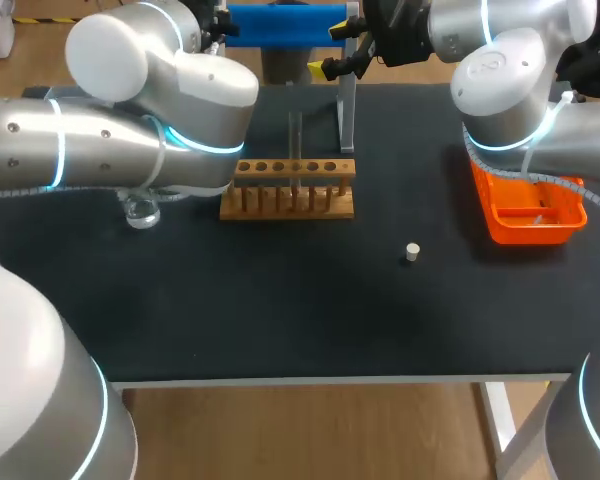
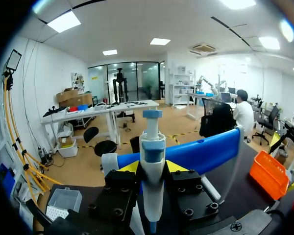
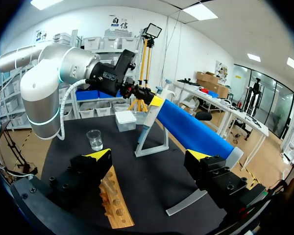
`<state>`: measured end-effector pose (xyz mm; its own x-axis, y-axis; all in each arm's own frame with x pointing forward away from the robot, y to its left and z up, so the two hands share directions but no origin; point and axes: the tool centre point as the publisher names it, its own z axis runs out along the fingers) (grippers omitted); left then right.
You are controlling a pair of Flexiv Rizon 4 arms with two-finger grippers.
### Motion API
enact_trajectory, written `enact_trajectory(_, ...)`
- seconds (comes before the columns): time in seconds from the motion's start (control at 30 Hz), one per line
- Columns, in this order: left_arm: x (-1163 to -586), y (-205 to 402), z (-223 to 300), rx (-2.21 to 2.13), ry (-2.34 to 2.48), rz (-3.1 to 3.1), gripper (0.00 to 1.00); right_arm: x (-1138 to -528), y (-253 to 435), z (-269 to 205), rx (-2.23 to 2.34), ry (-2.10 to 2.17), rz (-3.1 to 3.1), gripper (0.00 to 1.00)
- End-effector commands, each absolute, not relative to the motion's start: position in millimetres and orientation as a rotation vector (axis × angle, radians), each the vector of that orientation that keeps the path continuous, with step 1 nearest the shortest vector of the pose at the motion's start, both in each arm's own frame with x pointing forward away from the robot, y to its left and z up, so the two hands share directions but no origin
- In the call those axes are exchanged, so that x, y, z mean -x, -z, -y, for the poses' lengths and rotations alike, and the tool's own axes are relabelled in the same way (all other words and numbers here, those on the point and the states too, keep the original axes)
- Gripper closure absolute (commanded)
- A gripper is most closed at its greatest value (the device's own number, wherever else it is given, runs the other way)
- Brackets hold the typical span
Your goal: Invert the test tube, pick up the pipette, mount the tip to pipette, aspirate from beaker and dispense into the tube, eject the tip, return the pipette, and cap with the stopper.
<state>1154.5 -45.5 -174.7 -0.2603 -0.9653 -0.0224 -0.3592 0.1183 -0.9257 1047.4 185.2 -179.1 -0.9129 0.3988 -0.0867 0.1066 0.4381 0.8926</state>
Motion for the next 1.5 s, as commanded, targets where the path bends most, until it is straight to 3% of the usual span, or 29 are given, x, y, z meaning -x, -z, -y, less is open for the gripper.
enact_trajectory(0.03,-1158.2,172.8,49.1,1.335,1.087,-1.744,1.0,-1047.3,178.7,-184.9,-0.436,-1.464,-2.411,0.0)
enact_trajectory(1.13,-1165.9,200.8,44.3,1.451,1.019,-1.784,1.0,-1047.3,178.7,-184.9,-0.436,-1.464,-2.411,0.0)
enact_trajectory(1.17,-1165.9,201.0,44.3,1.454,1.018,-1.784,0.67,-1047.3,178.7,-184.9,-0.436,-1.464,-2.411,0.0)
enact_trajectory(1.2,-1165.9,201.1,44.4,1.46,1.025,-1.783,0.0,-1047.3,178.7,-184.9,-0.436,-1.464,-2.411,0.0)
enact_trajectory(1.5,-1153.1,187.6,43.6,1.469,1.079,-1.747,0.0,-1047.3,178.7,-184.9,-0.436,-1.464,-2.411,0.0)
